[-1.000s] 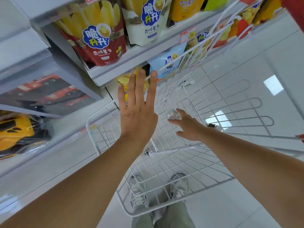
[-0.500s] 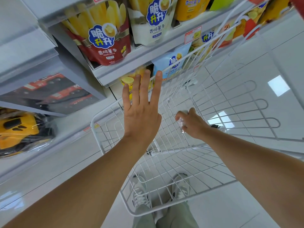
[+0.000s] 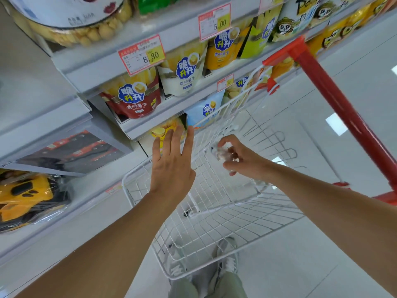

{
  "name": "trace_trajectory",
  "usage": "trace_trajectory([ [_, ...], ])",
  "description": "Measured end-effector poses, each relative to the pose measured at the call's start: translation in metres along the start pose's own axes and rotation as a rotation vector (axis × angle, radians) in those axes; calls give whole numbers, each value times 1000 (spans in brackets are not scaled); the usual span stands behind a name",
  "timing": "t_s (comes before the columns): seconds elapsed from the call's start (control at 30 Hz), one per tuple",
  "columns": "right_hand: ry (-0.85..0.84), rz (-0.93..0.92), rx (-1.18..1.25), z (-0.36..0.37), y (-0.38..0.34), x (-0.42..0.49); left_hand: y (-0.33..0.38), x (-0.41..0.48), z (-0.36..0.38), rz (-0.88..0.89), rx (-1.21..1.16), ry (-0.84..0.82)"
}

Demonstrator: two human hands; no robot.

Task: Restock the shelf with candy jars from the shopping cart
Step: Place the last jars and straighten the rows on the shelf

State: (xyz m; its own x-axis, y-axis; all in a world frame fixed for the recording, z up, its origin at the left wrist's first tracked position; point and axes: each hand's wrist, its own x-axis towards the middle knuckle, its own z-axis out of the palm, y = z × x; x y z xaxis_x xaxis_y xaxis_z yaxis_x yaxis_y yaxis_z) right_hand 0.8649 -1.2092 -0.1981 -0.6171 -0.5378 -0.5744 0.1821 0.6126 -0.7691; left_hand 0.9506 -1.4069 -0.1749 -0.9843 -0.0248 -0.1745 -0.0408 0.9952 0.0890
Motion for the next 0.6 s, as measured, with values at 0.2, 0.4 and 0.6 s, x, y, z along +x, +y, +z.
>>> trace_trajectory([
  [0.2,54,-7,86,-27,-60,-32,7,-1,-42,234,-327,-100],
  [0.4,116,-110,203,-57,-110,-57,23,0,-79,91,-684,-29],
  [0.6,93,-279,125,-97,-146,-77,54,9,-125,-35,-762,95],
])
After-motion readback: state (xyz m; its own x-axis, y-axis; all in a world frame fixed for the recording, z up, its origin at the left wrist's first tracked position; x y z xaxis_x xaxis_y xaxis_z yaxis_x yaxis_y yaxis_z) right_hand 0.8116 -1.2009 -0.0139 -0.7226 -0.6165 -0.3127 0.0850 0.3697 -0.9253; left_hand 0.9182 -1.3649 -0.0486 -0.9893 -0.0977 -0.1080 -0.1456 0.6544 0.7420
